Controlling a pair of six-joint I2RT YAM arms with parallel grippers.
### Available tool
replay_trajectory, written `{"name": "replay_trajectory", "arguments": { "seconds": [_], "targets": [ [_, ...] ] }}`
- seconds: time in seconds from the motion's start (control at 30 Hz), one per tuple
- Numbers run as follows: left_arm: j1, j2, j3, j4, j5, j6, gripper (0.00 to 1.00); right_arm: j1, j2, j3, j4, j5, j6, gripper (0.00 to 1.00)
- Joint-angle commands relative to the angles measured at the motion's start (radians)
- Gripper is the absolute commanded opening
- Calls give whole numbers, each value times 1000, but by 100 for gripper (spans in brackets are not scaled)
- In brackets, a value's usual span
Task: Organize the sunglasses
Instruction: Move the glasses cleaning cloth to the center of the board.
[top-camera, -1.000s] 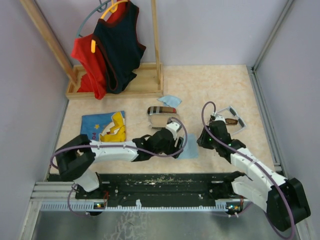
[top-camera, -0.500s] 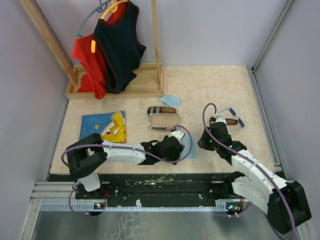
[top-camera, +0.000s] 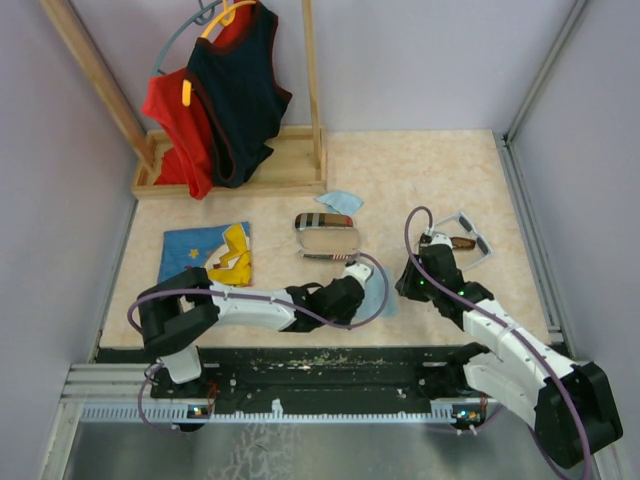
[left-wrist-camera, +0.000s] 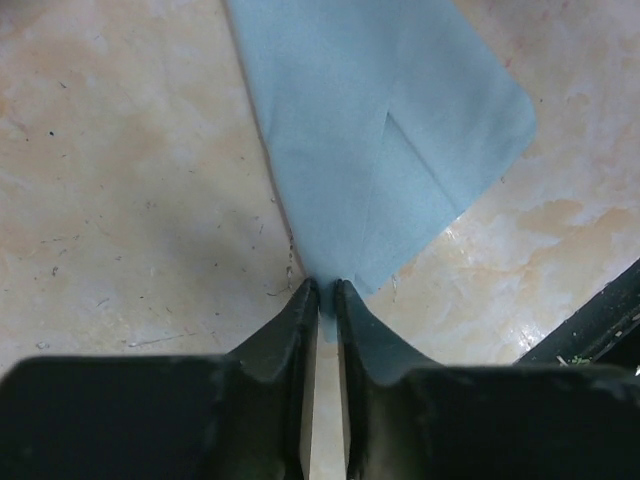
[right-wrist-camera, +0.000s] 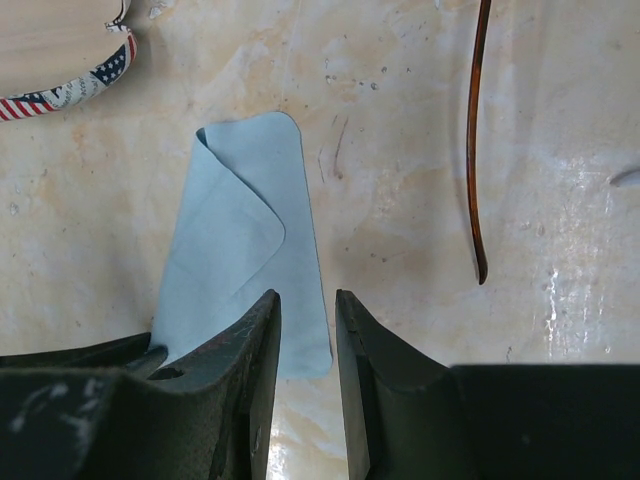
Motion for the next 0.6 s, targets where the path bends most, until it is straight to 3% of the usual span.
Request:
{"name": "replay_trajectory", "arguments": {
  "seconds": [0.0,0.13,0.57],
  "targets": [
    [-7,-8,-24,-13,-3,-7,13,-11,-28,-1,24,0,-18,29],
    [-7,-57,-70,-24,-18,-15,0,-11,-27,-7,39,-24,-24,29],
    [-4,-322,-275,-168,-112,-57,0,-6,38,-26,154,-217,-64,29]
  ]
}}
